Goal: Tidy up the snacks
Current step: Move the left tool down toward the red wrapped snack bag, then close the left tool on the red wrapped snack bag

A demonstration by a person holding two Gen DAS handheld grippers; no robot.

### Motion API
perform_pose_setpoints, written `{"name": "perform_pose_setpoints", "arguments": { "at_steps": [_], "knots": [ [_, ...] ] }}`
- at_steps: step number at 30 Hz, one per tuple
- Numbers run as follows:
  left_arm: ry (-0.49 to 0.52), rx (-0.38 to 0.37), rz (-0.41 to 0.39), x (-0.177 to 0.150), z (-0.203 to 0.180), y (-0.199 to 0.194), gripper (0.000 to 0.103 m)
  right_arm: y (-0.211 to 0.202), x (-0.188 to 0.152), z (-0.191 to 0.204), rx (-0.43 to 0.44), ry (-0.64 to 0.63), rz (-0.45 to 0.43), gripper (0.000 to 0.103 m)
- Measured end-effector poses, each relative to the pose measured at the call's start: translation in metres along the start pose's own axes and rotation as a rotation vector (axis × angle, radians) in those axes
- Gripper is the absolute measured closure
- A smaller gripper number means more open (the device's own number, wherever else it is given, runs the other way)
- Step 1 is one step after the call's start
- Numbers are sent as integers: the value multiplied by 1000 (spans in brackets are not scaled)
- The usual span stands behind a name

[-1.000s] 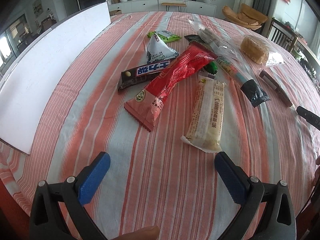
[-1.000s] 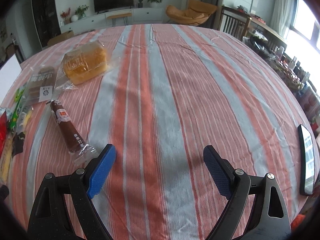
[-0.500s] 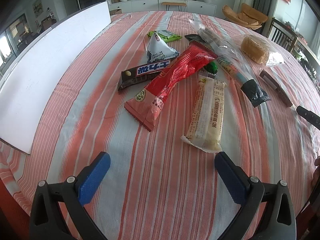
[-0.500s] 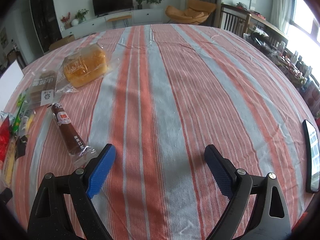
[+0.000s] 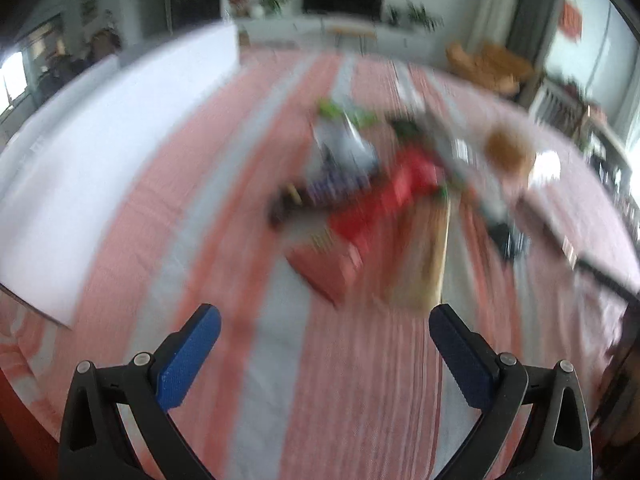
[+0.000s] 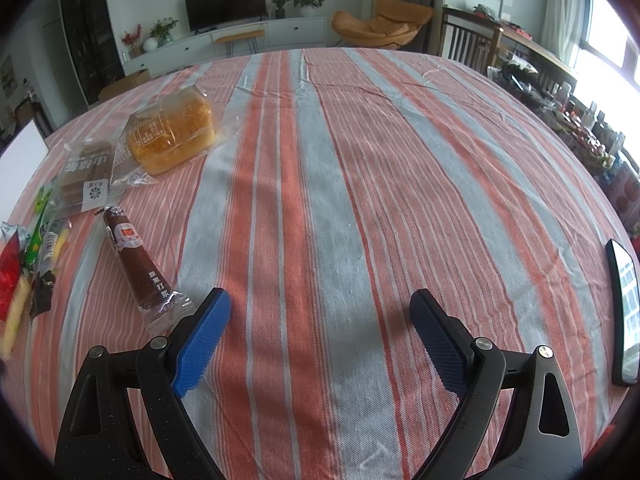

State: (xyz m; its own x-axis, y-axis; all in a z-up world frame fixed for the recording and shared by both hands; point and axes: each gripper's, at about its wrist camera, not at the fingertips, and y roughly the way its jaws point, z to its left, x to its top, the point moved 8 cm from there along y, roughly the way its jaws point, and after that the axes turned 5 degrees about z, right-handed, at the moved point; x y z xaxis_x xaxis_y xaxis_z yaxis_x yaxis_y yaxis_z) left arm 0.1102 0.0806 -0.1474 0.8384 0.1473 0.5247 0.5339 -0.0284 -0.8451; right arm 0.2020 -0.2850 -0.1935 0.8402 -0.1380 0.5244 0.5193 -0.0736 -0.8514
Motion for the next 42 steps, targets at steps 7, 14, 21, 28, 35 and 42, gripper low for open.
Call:
{"name": "perform_pose_setpoints", "arguments": {
  "at_steps": [7,14,21,28,35,42],
  "knots": [
    [110,-83,-71,49,2,-20,0,0,0,0,0,0,0,10],
    [329,-146,67,51,-41,15,0,0,0,0,1,0,0,10],
    [331,-136,130,55,-49,42,3,0,0,0,1,1,0,10],
    [336,-162,185,45,-47,45,66,0,0,0,1,1,0,9],
    [266,-237,179,43,-37,26,91,0,0,0,1,1,-1,9],
    [243,-271,229,26,-26,7,91,0,-1,0,2,1,-1,9]
  ]
}}
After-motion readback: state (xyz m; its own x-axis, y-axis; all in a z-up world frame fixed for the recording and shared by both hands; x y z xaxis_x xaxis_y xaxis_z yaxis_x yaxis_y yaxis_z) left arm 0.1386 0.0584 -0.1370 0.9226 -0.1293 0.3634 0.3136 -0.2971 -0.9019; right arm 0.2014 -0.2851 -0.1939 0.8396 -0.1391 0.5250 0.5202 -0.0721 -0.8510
